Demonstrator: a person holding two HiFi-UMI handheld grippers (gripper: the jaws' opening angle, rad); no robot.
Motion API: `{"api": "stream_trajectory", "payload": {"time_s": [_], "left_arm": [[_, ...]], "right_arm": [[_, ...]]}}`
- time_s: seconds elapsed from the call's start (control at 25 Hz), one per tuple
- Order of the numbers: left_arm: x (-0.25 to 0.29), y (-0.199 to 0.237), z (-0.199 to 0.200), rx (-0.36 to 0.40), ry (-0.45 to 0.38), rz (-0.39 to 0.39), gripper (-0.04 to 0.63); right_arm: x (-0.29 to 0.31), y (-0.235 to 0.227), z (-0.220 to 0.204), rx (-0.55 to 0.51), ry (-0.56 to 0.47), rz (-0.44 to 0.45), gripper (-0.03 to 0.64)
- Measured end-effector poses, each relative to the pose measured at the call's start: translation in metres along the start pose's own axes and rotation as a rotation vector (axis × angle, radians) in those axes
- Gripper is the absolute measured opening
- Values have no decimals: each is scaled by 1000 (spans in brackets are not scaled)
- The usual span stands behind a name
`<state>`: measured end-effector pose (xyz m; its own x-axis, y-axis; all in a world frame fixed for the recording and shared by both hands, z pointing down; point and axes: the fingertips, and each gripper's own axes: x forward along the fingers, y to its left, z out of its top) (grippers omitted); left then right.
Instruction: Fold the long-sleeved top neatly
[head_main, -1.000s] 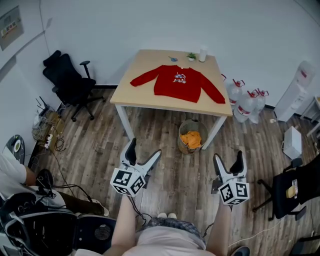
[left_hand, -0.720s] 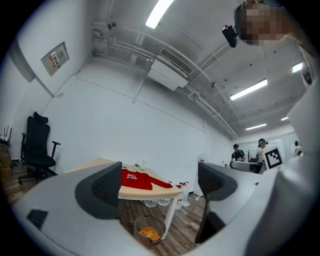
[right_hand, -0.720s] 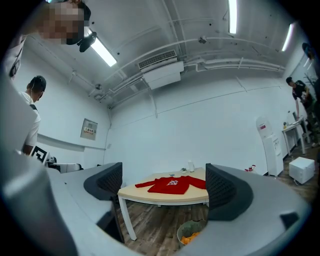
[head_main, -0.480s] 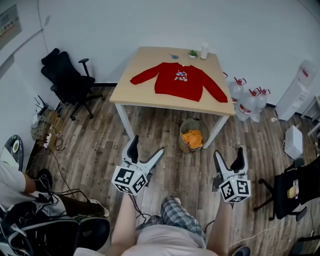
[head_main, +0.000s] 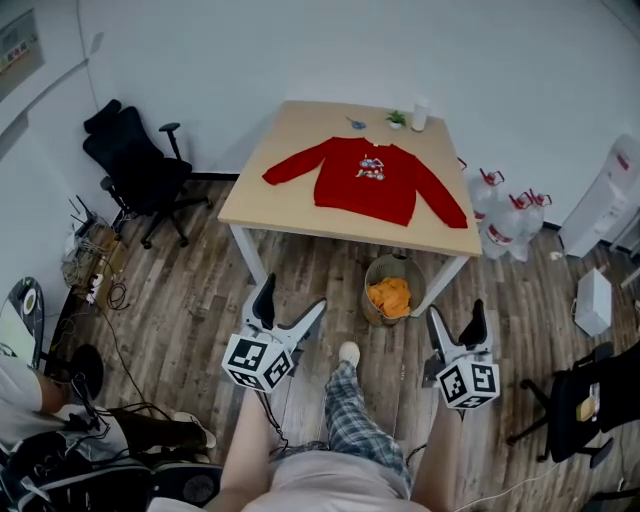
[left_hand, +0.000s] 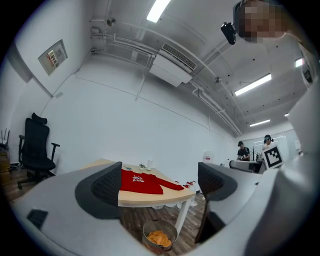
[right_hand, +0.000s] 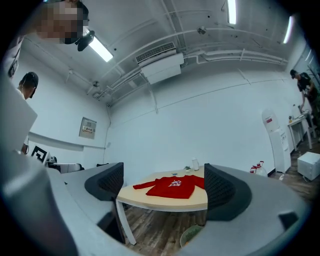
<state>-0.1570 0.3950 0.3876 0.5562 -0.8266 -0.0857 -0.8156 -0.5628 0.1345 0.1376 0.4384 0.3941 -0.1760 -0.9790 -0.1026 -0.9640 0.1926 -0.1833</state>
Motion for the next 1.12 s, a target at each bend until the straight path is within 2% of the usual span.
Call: {"api": "stream_trajectory", "payload": {"time_s": [0.28,0.52,0.68,0.88,1.12], "left_arm": [[107,66,-16,9,2,40,457],[235,134,16,22,-59,79,457],[302,171,23,34,-55,104,457],[348,202,22,37,-27,129,457],[374,224,20,30,-10,150,457]], "right_arm": [[125,-44,-19,10,1,20,486],[269,-91,-3,-18,8,37,479],[350,-118,1,-5,16,43,477],[416,-131,-5,-11,53,67,474],[456,-133,-9,4,65,86,471]]}}
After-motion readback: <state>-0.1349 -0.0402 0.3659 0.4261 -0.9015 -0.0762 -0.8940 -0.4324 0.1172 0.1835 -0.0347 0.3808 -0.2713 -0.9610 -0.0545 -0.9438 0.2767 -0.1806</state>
